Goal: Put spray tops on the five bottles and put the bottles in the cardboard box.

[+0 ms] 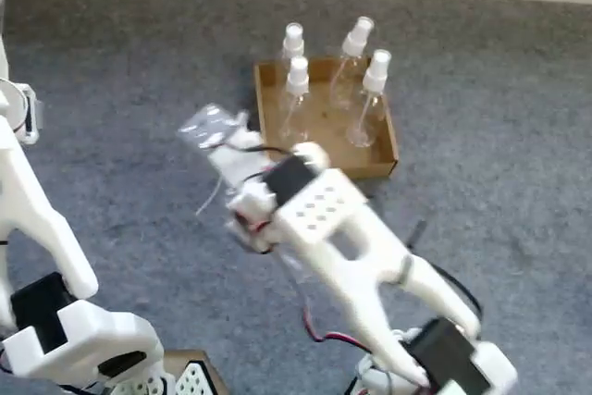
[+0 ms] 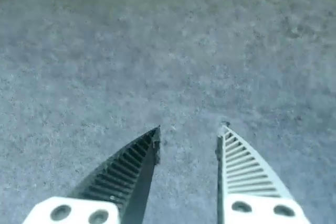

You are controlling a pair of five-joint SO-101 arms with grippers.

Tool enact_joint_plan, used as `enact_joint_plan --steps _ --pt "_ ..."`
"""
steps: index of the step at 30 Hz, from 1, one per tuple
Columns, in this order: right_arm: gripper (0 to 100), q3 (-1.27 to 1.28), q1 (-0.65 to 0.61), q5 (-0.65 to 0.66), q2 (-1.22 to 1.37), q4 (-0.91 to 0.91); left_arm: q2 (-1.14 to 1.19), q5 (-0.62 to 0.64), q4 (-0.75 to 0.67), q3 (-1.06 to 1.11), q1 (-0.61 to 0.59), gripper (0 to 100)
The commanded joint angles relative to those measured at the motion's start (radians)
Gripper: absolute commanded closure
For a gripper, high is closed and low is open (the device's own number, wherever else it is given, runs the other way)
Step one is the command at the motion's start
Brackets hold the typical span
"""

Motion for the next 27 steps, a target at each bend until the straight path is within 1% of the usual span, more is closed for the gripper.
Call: enact_joint_plan --steps 1,3,6,8,9,11,13,17,20,27 --pt "99.5 -0.015 0.223 0.132 -0.197 0.191 -0.013 -0.009 0.078 -0.039 0.102 84" --pt "99.5 -0.015 0.372 0.190 -0.240 0.231 -0.005 -0.008 0.110 -0.038 0.163 84" --pt "99.5 -0.008 0.624 0.338 -0.271 0.240 -0.002 -0.006 0.146 -0.036 0.269 84" --pt "99.5 -0.008 0.766 0.436 -0.263 0.239 -0.001 -0.005 0.157 -0.035 0.341 84" --pt "99.5 -0.001 0.831 0.483 -0.252 0.225 -0.001 0.000 0.157 -0.030 0.377 84" --pt "99.5 0.035 0.954 0.557 -0.222 0.170 -0.001 0.048 0.143 -0.005 0.441 84" --pt "99.5 0.076 1.050 0.595 -0.183 0.074 0.015 0.069 0.078 0.025 0.506 84" --pt "99.5 0.153 1.185 0.637 -0.071 -0.102 0.140 0.092 -0.023 0.021 0.619 84" --pt "99.5 0.163 1.250 0.647 0.025 -0.180 0.257 0.129 -0.040 -0.067 0.659 84" --pt "99.5 0.165 1.300 0.640 0.225 -0.306 0.515 0.129 -0.035 -0.297 0.725 84"
